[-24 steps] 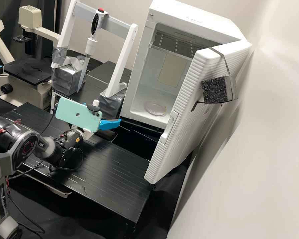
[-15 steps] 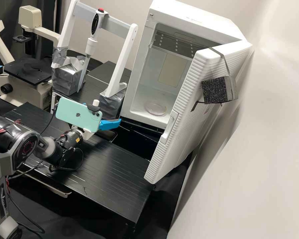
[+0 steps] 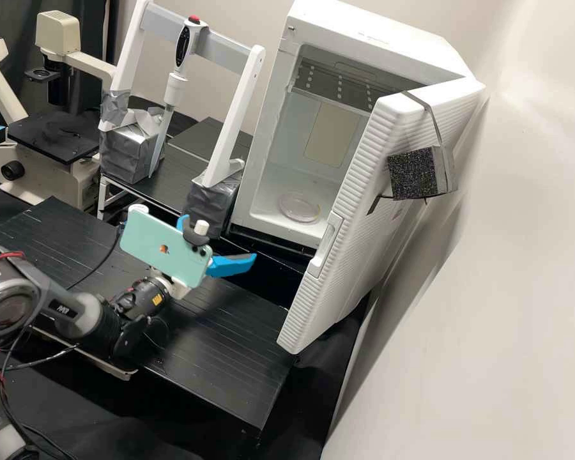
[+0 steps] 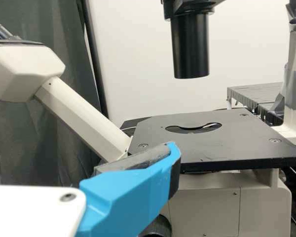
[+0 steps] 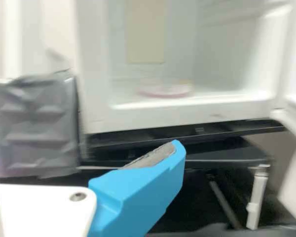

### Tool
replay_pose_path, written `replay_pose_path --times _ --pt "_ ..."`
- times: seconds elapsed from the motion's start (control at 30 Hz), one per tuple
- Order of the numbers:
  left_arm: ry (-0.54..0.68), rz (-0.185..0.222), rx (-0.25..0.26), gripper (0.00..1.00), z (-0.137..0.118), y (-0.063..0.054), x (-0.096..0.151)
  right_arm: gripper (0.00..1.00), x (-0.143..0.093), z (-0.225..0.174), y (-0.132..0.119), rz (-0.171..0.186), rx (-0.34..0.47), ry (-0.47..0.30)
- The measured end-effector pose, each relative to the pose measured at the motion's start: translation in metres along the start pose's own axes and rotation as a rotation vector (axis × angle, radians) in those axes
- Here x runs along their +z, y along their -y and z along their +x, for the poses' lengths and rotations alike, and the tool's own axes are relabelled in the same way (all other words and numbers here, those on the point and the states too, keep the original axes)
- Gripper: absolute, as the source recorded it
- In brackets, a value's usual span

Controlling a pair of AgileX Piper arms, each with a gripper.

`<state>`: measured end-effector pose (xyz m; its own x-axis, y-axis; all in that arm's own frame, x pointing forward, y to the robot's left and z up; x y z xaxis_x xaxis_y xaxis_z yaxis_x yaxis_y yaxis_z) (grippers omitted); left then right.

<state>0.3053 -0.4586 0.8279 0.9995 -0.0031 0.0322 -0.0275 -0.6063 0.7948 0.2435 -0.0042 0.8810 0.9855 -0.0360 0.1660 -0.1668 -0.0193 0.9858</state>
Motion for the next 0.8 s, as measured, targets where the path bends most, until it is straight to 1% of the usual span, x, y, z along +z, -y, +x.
replay_pose_path --times 0.03,0.1,0.17,0.2,0.23,0.37,0.47,0.53,0.6,0.7,0.8 --pt "0.000 0.000 0.000 1.00 0.000 0.000 0.000 1.00 0.003 -0.004 -0.006 0.014 0.016 0.006" --pt "0.000 0.000 0.000 1.00 0.000 0.000 0.000 1.00 0.009 -0.012 -0.026 0.031 0.084 0.027" --pt "0.000 0.000 0.000 1.00 0.000 0.000 0.000 1.00 0.011 -0.016 -0.035 0.053 0.122 0.039" --pt "0.000 0.000 0.000 1.00 0.000 0.000 0.000 1.00 0.013 -0.017 -0.039 0.058 0.139 0.044" --pt "0.000 0.000 0.000 1.00 0.000 0.000 0.000 1.00 0.012 -0.015 -0.043 0.061 0.150 0.039" --pt "0.000 0.000 0.000 1.00 0.000 0.000 0.000 1.00 0.010 0.000 -0.055 0.049 0.175 0.019" --pt "0.000 0.000 0.000 1.00 0.000 0.000 0.000 1.00 0.011 0.022 -0.059 0.052 0.162 0.003" --pt "0.000 0.000 0.000 1.00 0.000 0.000 0.000 1.00 0.014 0.037 -0.059 0.059 0.146 0.007" --pt "0.000 0.000 0.000 1.00 0.000 0.000 0.000 1.00 0.017 0.054 -0.059 0.059 0.125 0.020" --pt "0.000 0.000 0.000 1.00 0.000 0.000 0.000 1.00 0.027 0.079 -0.057 0.061 0.084 0.070" --pt "0.000 0.000 0.000 1.00 0.000 0.000 0.000 1.00 0.033 0.100 -0.060 0.057 0.069 0.094"
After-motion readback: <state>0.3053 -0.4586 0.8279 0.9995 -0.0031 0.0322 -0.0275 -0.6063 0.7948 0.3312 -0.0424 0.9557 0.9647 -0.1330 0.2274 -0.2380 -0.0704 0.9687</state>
